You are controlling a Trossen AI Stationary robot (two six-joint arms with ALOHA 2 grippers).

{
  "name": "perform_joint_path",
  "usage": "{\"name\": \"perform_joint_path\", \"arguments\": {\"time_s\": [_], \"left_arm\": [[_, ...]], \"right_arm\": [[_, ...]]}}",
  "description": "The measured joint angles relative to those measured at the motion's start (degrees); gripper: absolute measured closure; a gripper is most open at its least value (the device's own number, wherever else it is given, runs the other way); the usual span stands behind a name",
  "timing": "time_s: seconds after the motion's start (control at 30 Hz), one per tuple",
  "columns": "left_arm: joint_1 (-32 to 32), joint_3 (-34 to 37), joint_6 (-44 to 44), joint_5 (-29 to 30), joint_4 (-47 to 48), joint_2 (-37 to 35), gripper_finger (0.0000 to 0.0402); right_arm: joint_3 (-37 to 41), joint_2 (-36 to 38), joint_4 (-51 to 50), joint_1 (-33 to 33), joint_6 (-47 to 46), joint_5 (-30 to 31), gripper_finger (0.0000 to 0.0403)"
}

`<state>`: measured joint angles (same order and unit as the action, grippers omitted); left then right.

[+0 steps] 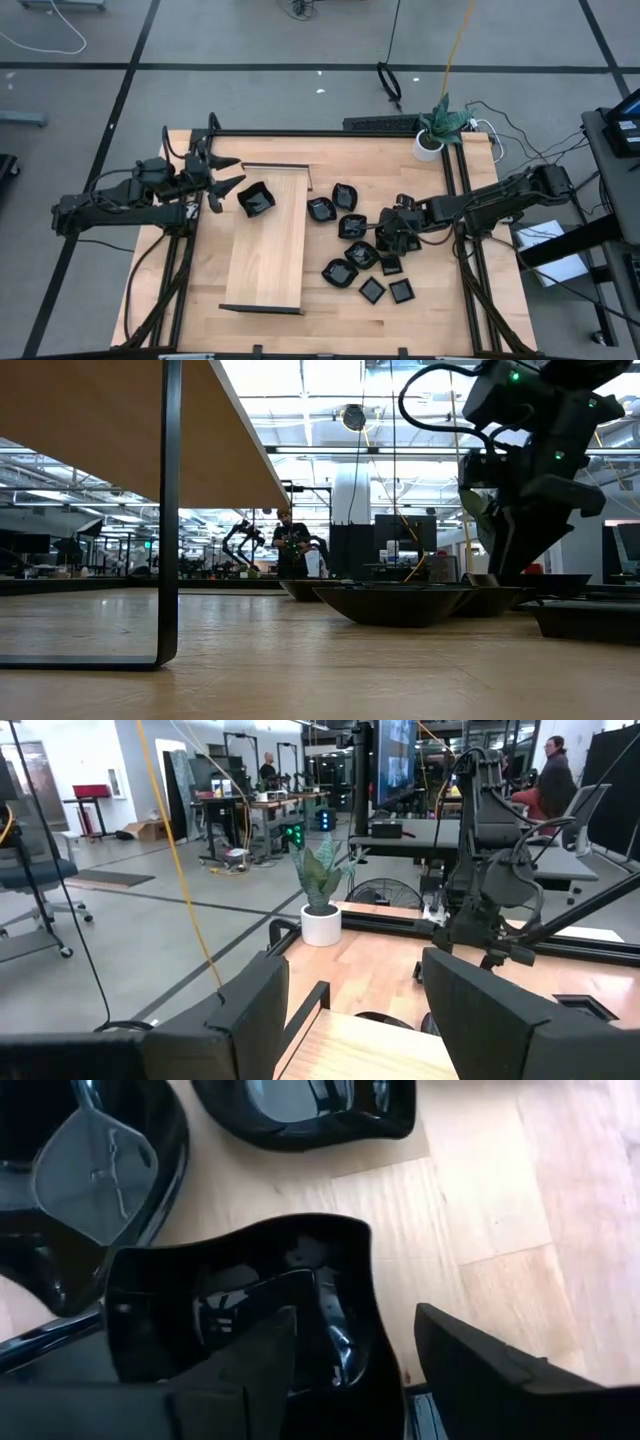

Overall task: Pick & Place Mini shaped plates
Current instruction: Stack the distorted square plate on top of the distorted square plate on the shelf

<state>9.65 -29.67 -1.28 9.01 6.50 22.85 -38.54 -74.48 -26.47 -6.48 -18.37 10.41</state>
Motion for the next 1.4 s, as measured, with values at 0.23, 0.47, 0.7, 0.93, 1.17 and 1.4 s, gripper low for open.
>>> {"name": "perform_joint_path", "arguments": {"time_s": [0.23, 0.47, 0.7, 0.93, 1.17, 1.4], "left_arm": [[0.0, 0.0, 0.0, 0.0, 0.4, 0.0, 0.0167], [0.0, 0.0, 0.0, 0.0, 1.0, 0.0, 0.0167], [0.0, 0.0, 0.0, 0.0, 1.0, 0.0, 0.0167], [0.0, 0.0, 0.0, 0.0, 0.9, 0.0, 0.0167], [0.0, 0.0, 0.0, 0.0, 1.0, 0.0, 0.0167], [0.0, 0.0, 0.0, 0.0, 1.0, 0.0, 0.0167]], "right_arm": [[0.0, 0.0, -0.1, 0.6, -0.4, -0.1, 0.0261], [0.0, 0.0, -0.2, 0.6, -0.7, -1.4, 0.0295], [1.8, 0.0, 0.6, 0.8, -1.9, -1.7, 0.0296], [2.2, 0.0, 2.1, 0.9, -1.4, -1.7, 0.0305], [2.2, 0.0, 1.9, 0.9, -0.3, -1.7, 0.0358], [2.2, 0.0, 2.7, 0.9, 1.1, -3.1, 0.0397]]}}
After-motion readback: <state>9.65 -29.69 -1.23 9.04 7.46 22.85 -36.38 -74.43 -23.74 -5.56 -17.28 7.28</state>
